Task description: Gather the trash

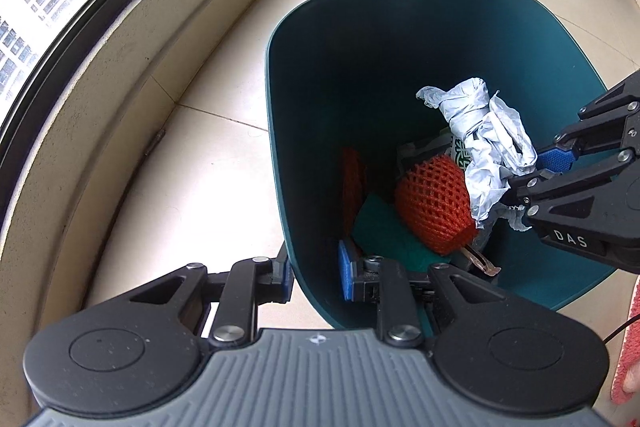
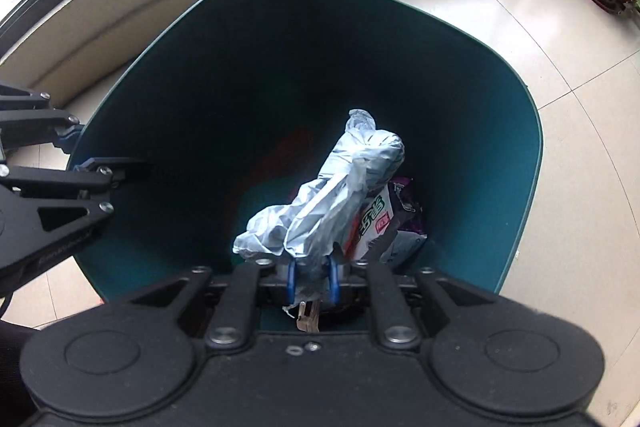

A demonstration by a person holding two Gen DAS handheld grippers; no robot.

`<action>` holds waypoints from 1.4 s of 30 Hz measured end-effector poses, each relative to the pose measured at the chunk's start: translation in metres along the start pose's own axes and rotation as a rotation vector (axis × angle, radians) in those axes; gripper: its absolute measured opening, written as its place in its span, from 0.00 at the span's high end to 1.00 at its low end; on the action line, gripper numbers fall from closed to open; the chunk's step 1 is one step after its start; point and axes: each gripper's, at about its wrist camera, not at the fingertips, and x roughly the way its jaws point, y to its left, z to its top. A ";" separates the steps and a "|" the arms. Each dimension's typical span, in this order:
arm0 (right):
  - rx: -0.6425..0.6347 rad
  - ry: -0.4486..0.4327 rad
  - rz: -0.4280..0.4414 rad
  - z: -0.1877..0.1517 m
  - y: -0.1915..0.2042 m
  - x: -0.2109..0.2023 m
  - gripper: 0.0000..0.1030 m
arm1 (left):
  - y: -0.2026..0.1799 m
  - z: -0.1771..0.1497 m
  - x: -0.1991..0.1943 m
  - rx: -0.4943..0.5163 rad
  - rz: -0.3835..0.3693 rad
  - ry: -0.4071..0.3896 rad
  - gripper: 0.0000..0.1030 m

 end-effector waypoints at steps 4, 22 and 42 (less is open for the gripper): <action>0.006 0.042 -0.015 0.000 0.000 0.015 0.79 | 0.001 0.000 0.003 -0.001 -0.004 0.020 0.79; 0.166 -0.163 0.061 -0.038 -0.007 -0.067 0.50 | -0.010 0.003 -0.040 0.076 0.073 -0.118 0.79; 0.292 -0.513 0.053 -0.092 0.016 -0.166 0.27 | -0.008 -0.027 -0.144 0.070 0.070 -0.405 0.49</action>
